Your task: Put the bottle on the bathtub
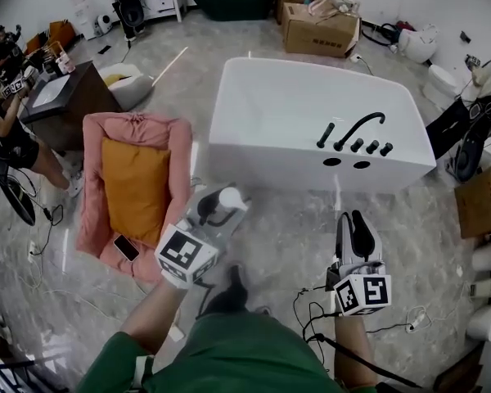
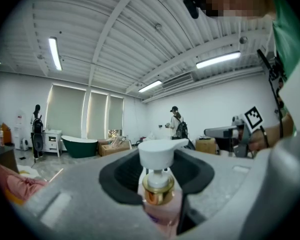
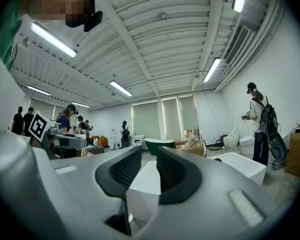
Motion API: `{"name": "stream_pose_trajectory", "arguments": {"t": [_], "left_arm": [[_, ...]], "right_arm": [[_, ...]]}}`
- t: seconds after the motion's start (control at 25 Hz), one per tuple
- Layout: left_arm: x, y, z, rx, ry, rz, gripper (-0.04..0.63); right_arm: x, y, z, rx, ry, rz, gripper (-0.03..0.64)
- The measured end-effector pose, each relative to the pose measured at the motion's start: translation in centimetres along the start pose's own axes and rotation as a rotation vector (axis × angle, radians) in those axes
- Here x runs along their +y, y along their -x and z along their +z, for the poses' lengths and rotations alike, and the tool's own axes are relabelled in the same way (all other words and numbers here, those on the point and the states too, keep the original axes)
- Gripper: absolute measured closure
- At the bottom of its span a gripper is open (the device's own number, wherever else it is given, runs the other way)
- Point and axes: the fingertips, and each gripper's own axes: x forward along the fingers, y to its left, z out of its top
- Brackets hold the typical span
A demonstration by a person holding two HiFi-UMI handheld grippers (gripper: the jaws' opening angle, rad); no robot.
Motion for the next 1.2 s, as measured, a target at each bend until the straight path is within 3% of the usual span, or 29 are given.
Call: {"name": "stream_pose_trajectory", "arguments": {"t": [0.48,0.92,1.2], "left_arm": [[12.2,-5.2,0.9,-0.01,-0.013,-0.005,0.434],[18.1,-6.6,-1.0,0.02,0.021,-0.002,0.434],[19.6,-9.3,-1.8,0.034,0.02,0.004,0.434]], "right_arm": [[0.1,-11.3,1.5,-0.005,0.034,-0.05,0.538],[1.7,-16.7,0.4,0.025,0.027,-0.057,0.538],[-0.4,-19.9,-0.8,0.029,0.001,-0.043,0.538]]}}
